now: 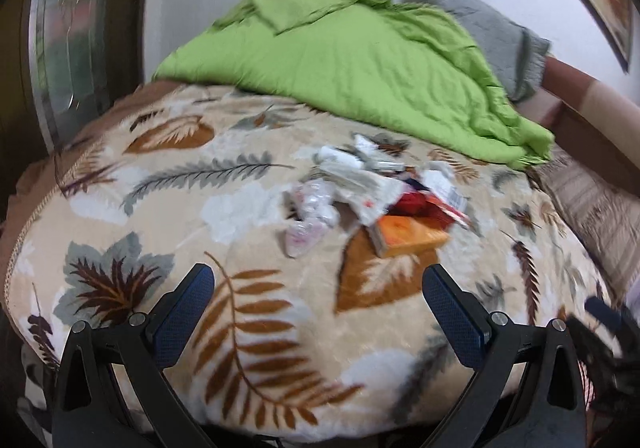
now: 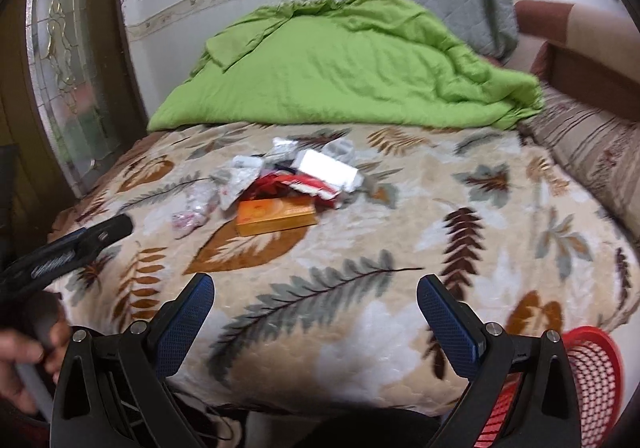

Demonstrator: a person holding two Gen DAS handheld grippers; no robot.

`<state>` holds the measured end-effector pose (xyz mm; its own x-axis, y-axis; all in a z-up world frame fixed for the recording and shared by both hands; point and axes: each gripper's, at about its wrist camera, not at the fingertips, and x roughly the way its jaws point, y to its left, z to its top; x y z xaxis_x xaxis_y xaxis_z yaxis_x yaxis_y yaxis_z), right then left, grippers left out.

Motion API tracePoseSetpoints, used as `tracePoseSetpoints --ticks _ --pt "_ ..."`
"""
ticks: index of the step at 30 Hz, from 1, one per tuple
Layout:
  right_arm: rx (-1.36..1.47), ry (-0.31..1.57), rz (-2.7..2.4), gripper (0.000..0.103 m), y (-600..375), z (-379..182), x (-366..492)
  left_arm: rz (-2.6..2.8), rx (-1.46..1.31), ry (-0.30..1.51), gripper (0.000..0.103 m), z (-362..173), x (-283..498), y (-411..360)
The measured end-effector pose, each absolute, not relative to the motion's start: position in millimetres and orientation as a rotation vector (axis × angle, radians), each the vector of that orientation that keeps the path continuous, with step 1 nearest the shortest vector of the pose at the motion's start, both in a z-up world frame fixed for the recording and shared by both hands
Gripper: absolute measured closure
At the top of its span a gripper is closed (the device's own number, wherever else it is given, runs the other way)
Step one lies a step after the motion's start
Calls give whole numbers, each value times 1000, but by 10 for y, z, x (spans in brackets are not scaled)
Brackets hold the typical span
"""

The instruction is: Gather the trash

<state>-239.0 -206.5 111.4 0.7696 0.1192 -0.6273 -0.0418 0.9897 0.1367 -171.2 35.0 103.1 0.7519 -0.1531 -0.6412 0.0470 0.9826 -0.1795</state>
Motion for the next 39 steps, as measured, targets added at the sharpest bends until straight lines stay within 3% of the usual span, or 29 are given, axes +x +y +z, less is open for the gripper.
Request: tracePoseSetpoints --ticks 4,6,13,15,16,21,26,30,39 --pt "138 710 113 3 -2021 1062 -2245 -108 -166 782 7 904 -1314 362" --pt "173 731 140 5 -2035 1025 -2157 -111 -160 822 20 808 -1100 308" --pt "302 835 221 16 -2061 864 -1745 -77 -176 922 27 443 -546 203" --pt "330 850 240 20 -2070 831 -1609 -81 -179 932 48 363 -447 176" --pt "349 859 244 21 -2082 808 -1527 -85 -175 944 53 320 -403 164" --pt "399 954 254 32 -2119 591 -1049 -92 -179 917 55 324 -385 211" --pt "422 971 223 34 -2228 433 -621 -77 -175 897 56 355 -419 264" --pt "437 980 278 50 -2157 350 -424 -54 -157 872 56 402 -448 306" --pt "428 1094 736 50 -1541 462 -827 48 -191 811 56 520 -499 657"
